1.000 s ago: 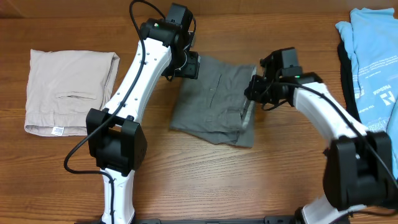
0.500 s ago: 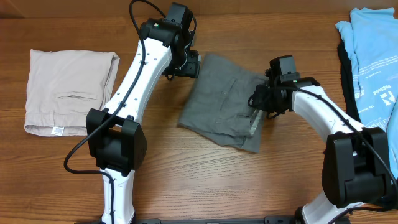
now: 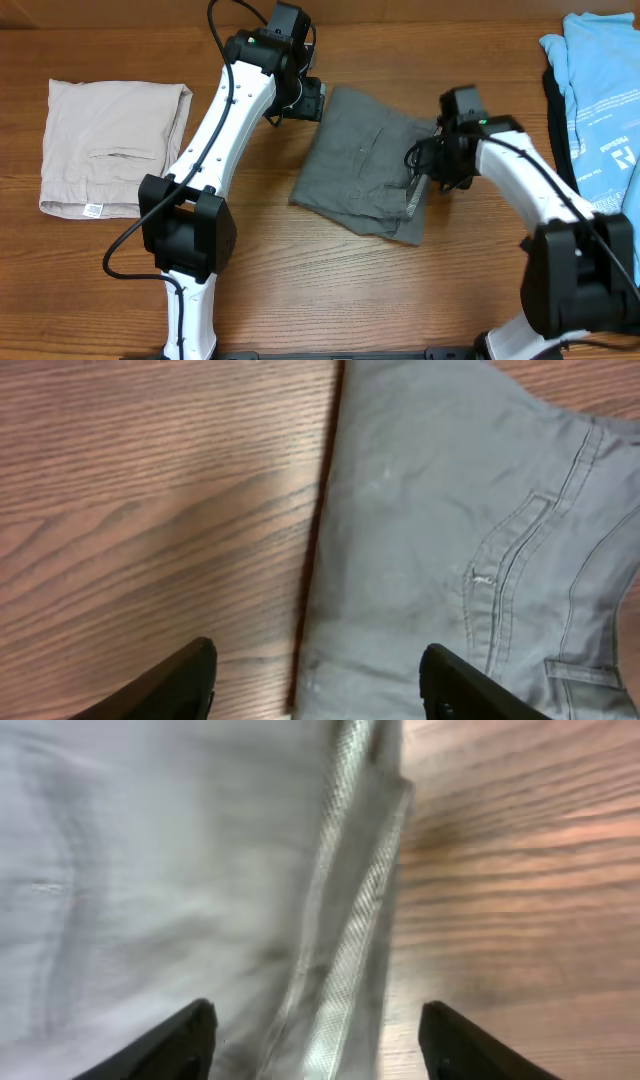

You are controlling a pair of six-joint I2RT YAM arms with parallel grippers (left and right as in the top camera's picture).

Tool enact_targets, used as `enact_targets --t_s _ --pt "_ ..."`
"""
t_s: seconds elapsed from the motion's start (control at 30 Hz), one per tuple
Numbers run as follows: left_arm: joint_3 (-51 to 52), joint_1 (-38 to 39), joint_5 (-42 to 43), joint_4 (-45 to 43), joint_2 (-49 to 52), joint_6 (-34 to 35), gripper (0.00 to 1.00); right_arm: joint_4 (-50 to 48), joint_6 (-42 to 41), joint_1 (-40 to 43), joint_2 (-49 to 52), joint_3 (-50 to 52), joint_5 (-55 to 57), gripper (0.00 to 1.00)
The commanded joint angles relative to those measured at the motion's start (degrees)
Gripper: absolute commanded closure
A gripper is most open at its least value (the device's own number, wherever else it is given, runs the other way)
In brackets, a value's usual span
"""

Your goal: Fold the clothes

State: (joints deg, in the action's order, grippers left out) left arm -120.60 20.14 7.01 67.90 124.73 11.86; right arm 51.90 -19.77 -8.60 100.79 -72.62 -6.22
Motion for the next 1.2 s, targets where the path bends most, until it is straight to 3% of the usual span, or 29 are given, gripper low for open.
enact_targets --t_s 0.0,0.07,0.13,0.17,0.43,0.57,0.9,1.17 --pt "-1.0 0.1 1.6 -0.8 -0.6 0.4 0.48 2.1 0.1 0.2 -7.7 -4.1 -9.0 0.5" --pt "-0.9 0.2 2.9 -1.8 -0.4 1.7 0.8 3.3 0.1 0.2 -9.1 -4.1 -15.8 0.72" --pt "-0.6 0.2 4.9 -3.6 0.0 3.1 0.96 4.5 0.1 0.2 -9.2 -4.0 -20.3 0.92" --pt "-0.5 0.4 6.3 -4.7 0.1 3.4 0.96 4.6 0.1 0.2 -9.1 -3.4 -21.4 0.96" --pt "-0.5 2.9 15.6 -13.3 5.8 4.1 0.95 -5.6 0.1 0.2 -9.0 10.1 -27.0 0.96" --pt "-0.5 4.8 15.5 -17.4 10.3 5.4 0.95 -15.3 -0.2 0.2 -9.0 19.1 -29.0 0.96" --pt "-0.5 6.7 15.5 -23.6 19.5 6.6 0.94 -22.2 -6.2 0.2 -9.0 34.6 -26.8 0.96" --pt "-2.6 6.4 15.5 -22.5 17.5 6.1 0.96 -22.9 -6.8 0.4 -9.6 33.7 -30.0 0.96"
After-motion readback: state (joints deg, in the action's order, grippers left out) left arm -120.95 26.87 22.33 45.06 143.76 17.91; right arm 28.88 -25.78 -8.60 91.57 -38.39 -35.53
